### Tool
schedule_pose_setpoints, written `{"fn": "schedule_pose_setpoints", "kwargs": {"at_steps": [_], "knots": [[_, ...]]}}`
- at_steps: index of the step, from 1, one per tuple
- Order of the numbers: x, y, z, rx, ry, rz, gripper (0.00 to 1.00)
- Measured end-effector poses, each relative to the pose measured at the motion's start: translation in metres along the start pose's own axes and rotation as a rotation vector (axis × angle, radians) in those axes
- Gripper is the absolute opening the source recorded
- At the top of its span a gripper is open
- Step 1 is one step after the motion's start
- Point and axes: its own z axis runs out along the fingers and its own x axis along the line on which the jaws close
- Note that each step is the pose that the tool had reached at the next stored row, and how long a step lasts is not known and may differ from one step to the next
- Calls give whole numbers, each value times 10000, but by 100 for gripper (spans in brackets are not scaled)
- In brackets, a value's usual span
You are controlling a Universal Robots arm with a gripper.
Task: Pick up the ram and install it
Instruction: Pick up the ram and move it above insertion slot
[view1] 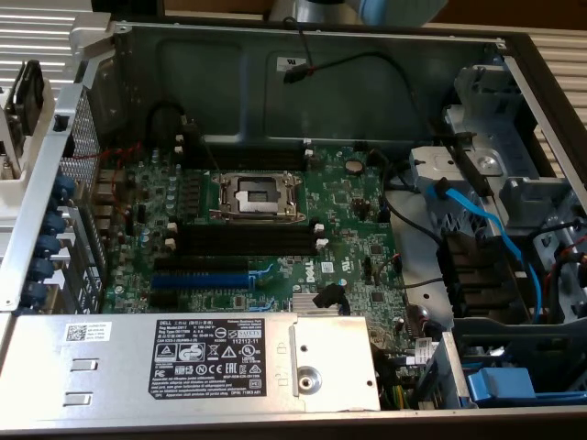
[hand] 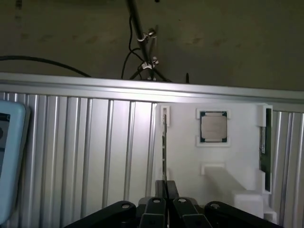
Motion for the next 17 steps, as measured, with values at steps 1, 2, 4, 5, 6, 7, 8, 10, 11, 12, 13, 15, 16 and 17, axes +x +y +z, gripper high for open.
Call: {"fn": "schedule_pose_setpoints", "kwargs": {"at_steps": [1,2,4,5,6,7,8,10,11,12,13,15,16,17], "knots": [[12,-24,-44,-7,-1,0,12],[26,-50,-90,-14,-2,-1,12],[56,-100,-181,-33,-2,-1,12],[73,-127,-227,-42,-3,-1,12],[90,-153,-268,-53,-4,-2,12],[111,-184,-315,-66,-4,-3,12],[131,-213,-358,-75,-5,-4,12],[170,-273,-427,-93,-5,-4,12],[190,-306,-450,-101,-5,-4,12],[209,-345,-464,-107,-7,-5,12],[223,-383,-472,-114,-7,-5,12],[247,-457,-482,-125,-9,-6,12],[260,-499,-488,-130,-10,-6,12],[272,-537,-493,-134,-10,-6,12]]}}
